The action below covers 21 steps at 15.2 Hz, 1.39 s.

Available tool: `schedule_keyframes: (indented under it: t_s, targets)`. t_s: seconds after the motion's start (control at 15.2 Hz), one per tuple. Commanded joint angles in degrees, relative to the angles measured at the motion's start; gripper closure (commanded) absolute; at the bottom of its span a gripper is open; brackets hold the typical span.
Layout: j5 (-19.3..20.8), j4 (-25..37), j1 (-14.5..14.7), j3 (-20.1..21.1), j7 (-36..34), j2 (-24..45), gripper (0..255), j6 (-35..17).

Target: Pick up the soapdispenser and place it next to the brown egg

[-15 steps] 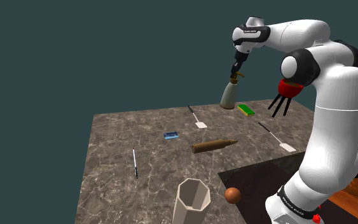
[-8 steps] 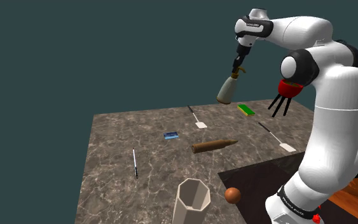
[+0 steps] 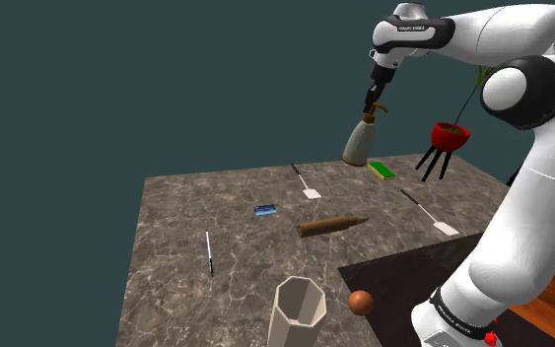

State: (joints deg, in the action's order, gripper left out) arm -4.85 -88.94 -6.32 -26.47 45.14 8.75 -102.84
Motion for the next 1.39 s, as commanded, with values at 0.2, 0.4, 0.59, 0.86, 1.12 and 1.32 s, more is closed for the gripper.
schedule_keyframes:
  t_s: [0.2, 0.4, 0.59, 0.86, 1.12, 1.32]
  targets:
    - [5.91, -10.87, 3.7, 2.07, -6.29, -11.89, 255, -0.34]
    - [8.69, -16.23, 4.87, 4.24, -10.19, -18.39, 255, 0.38]
    - [10.68, -20.8, 5.58, 6.78, -13.94, -24.4, 255, 1.7]
    - [12.14, -25.78, 6.23, 10.45, -18.65, -31.72, 255, 4.16]
    - [12.35, -29.6, 6.77, 14.34, -23.04, -38.26, 255, 7.22]
    - [11.85, -31.73, 7.26, 17.32, -26.23, -42.68, 255, 9.81]
